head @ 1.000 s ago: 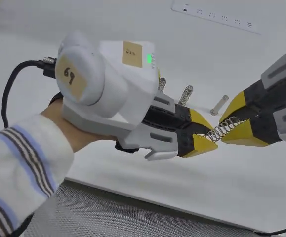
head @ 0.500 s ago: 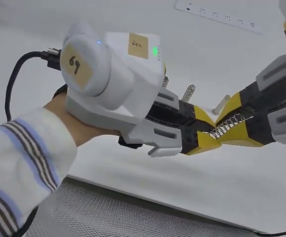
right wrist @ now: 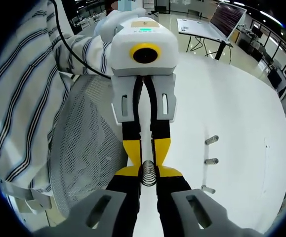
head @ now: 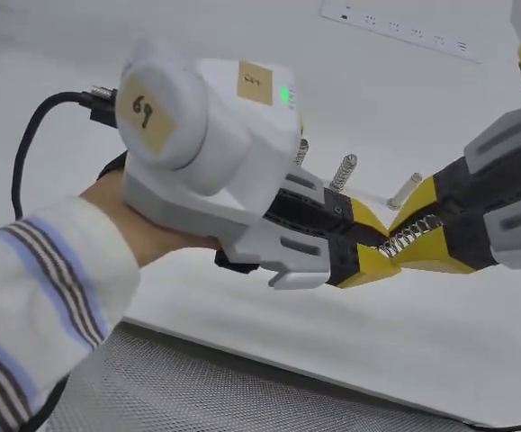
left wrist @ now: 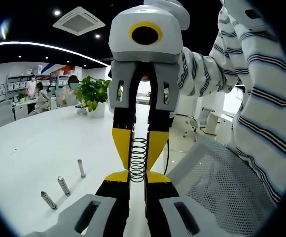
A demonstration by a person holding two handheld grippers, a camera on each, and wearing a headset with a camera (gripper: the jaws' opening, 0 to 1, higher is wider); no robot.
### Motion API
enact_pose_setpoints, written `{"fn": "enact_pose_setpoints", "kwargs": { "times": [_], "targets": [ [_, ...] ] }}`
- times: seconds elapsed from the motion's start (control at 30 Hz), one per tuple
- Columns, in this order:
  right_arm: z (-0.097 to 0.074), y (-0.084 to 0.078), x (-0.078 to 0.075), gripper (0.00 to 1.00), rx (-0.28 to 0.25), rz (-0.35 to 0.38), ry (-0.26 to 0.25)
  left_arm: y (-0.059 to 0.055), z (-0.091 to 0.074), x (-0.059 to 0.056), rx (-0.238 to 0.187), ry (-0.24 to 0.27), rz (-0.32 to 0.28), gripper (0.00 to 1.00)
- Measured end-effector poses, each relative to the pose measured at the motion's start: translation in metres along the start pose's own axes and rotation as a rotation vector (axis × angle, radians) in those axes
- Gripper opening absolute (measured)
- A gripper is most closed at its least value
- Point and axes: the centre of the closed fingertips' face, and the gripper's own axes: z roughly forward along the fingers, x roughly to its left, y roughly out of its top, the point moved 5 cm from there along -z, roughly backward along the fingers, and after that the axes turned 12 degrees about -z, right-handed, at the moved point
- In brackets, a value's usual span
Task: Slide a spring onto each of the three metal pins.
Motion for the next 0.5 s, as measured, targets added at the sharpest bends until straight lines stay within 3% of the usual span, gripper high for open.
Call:
{"fn": "enact_pose_setpoints", "kwargs": {
  "times": [0.1,0.5],
  "targets": [
    [0.0000,0.0000,0.0003,0.08,-0.008,-0.008,-0.004,-0.0014,0.0000,0.0014,0.013,0.015,-0.032,0.04],
    [0.0040,0.0000,-0.0010,0.08,-0.029,-0.011,-0.023,-0.0049,-0.0014,0.0040,0.030,0.054,-0.007,0.05]
  ]
}}
